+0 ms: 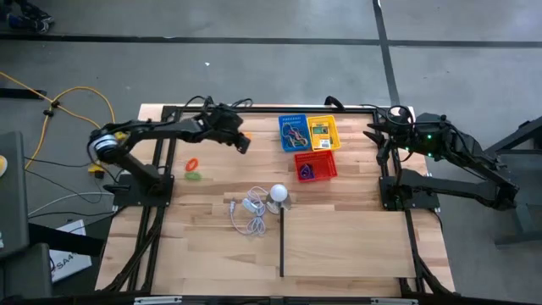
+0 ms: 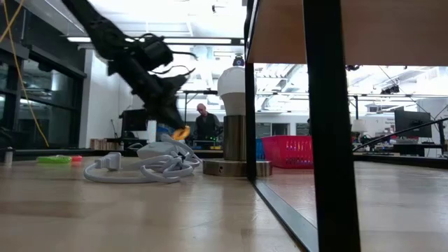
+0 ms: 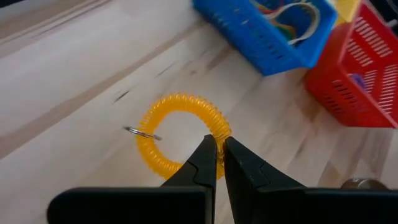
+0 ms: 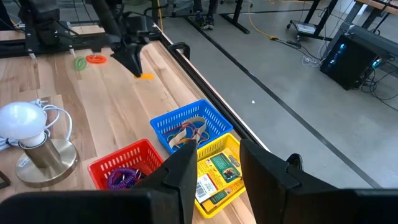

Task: Pick & Place Office Desk Supplies
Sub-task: Put the yellow coil keychain into the red bin

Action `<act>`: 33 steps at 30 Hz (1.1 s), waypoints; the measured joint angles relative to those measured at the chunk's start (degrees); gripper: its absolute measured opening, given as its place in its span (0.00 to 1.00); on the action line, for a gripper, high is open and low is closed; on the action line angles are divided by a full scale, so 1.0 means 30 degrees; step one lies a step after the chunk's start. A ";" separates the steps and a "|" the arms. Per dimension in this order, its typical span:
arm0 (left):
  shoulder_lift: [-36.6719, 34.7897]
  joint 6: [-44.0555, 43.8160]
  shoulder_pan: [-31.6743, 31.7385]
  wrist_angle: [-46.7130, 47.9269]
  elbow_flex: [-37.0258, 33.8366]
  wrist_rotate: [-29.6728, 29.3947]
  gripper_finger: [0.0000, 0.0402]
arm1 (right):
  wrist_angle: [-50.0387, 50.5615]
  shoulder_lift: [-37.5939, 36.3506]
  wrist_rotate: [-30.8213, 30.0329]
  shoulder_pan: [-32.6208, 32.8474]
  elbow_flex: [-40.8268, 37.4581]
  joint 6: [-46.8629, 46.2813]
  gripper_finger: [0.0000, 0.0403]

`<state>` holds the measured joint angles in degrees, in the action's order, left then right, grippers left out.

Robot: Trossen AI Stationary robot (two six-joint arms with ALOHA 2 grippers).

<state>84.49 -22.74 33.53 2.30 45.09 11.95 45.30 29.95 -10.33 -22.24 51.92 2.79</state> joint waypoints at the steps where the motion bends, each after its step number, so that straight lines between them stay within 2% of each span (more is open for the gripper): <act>1: 0.0454 0.0034 -0.0219 -0.0007 0.0493 0.0051 0.02 | -0.0001 0.0000 0.0000 0.0000 -0.0001 0.0000 0.27; 10: 0.3880 0.1554 -0.2144 -0.0032 0.5109 0.0114 0.02 | 0.0000 -0.0004 -0.0005 0.0000 0.0000 0.0000 0.27; 18: 0.5925 0.3044 -0.3441 -0.0123 0.8585 0.0135 0.02 | 0.0000 0.0000 -0.0006 0.0000 0.0000 0.0000 0.27; 33: 0.6185 0.4492 -0.5123 -0.0976 0.9185 -0.0610 0.02 | -0.0002 0.0000 -0.0001 0.0000 -0.0002 0.0000 0.27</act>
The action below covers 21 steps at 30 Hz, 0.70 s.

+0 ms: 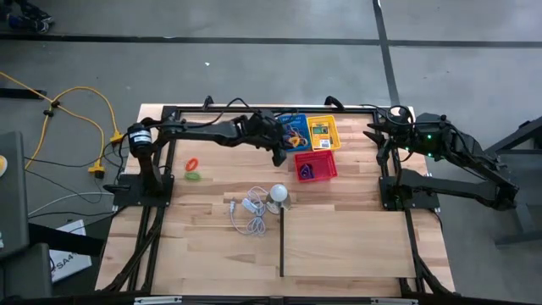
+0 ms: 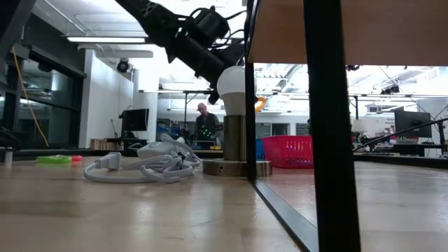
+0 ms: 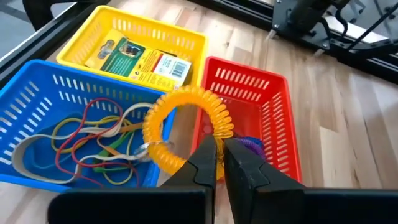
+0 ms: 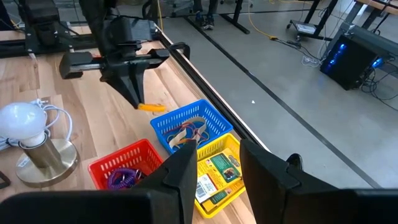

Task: Pick & Place Office Desk Supplies
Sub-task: Put the yellow coil keychain into the red bin

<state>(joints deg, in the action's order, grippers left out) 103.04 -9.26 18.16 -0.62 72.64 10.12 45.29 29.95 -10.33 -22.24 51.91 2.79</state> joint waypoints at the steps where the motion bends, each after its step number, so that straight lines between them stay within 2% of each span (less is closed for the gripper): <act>1: 0.0000 0.0016 -0.0089 -0.0007 0.0000 -0.0060 0.02 | 0.0002 0.0000 -0.0005 0.0000 0.0002 0.0000 0.27; 7: 0.0767 0.0301 -0.0802 -0.1230 0.0001 -0.0067 0.02 | 0.0002 0.0000 -0.0012 0.0000 0.0002 0.0000 0.27; 15: 0.2869 0.0286 -0.1347 -0.4186 0.0152 0.1209 0.02 | 0.0002 -0.0007 -0.0005 0.0000 0.0002 0.0000 0.27; 21: 0.3958 0.0221 -0.1555 -0.4196 0.1080 0.2095 0.02 | 0.0002 -0.0004 -0.0005 0.0000 0.0002 0.0000 0.27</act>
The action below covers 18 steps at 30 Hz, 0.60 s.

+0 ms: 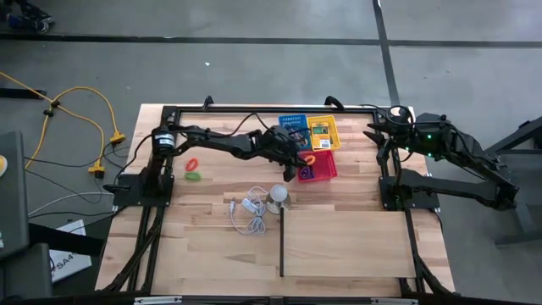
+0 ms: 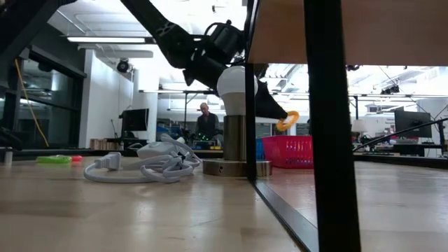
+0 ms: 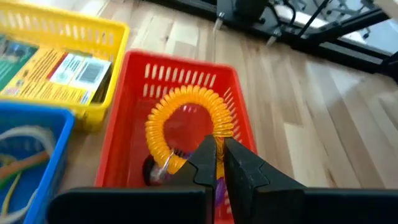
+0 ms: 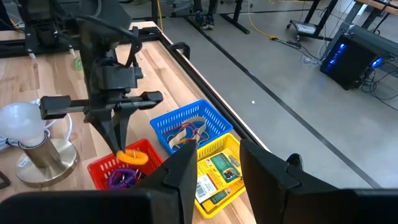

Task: Pick & Place Office Desk Supplies
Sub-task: Put the yellow coil keychain into the red bin

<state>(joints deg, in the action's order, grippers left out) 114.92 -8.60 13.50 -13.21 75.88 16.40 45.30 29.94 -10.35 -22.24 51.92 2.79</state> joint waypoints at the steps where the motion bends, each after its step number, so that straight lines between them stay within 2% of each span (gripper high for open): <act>1: 0.0105 0.0012 -0.0007 -0.0116 0.0153 0.0015 0.02 | 0.0000 -0.0004 0.0004 0.0000 0.0000 0.0000 0.27; 13: 0.0122 0.0498 0.0013 0.0020 0.0202 -0.0014 0.03 | 0.0000 -0.0004 0.0000 0.0000 0.0000 0.0000 0.27; 18: 0.0122 0.0563 0.0051 0.0039 0.0202 -0.0022 0.09 | 0.0000 -0.0004 0.0000 0.0000 0.0000 0.0000 0.27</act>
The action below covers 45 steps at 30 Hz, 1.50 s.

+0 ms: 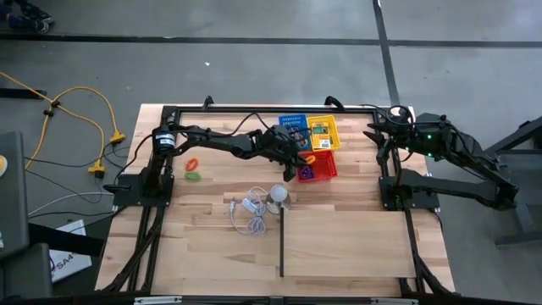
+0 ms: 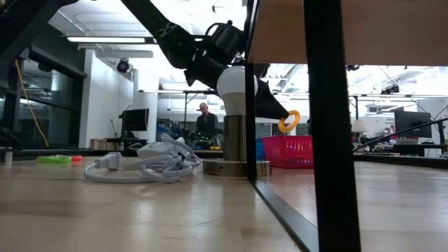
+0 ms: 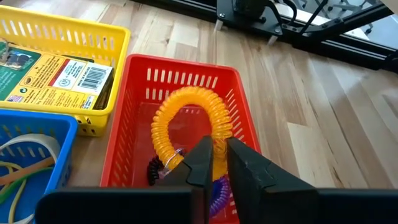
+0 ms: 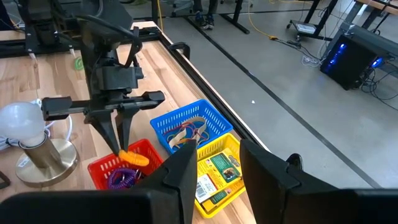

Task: Pick & Place Office Desk Supplies
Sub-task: Put the yellow coil keychain into the red bin, then put the orange coil keychain into the red bin

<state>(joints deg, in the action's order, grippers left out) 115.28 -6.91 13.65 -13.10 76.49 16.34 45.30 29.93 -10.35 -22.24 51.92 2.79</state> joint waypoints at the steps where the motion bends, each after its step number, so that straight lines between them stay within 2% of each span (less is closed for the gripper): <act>1: 0.0000 0.0014 0.0004 0.0027 0.0000 0.0000 0.10 | 0.0000 0.0006 0.0006 0.0000 0.0000 0.0000 0.27; 9: 0.0000 0.0165 0.0022 0.0049 0.0000 -0.0007 0.21 | 0.0000 0.0007 0.0000 0.0000 -0.0005 0.0000 0.27; 19: -0.0005 0.0180 0.0147 0.0056 0.0000 0.0003 0.22 | 0.0000 0.0003 0.0000 0.0000 -0.0005 0.0000 0.27; 25: -0.1276 0.0276 0.1289 0.0941 0.0002 0.0119 0.22 | 0.0000 0.0004 0.0000 0.0000 0.0000 0.0000 0.27; 34: -0.2544 0.0869 0.2267 0.4400 0.0007 -0.0131 0.22 | 0.0000 0.0007 0.0000 0.0000 0.0000 0.0000 0.27; 41: -0.4335 0.0415 0.3271 1.1172 -0.0012 -0.0857 0.22 | 0.0000 0.0003 -0.0003 0.0000 0.0000 0.0000 0.27; 45: -0.5851 -0.0334 0.3620 1.3928 -0.0812 -0.1819 0.22 | 0.0000 0.0007 0.0005 0.0000 0.0000 0.0000 0.27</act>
<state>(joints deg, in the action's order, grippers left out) 97.73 -7.91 24.51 28.69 74.05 10.88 45.30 29.95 -10.33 -22.24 51.92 2.79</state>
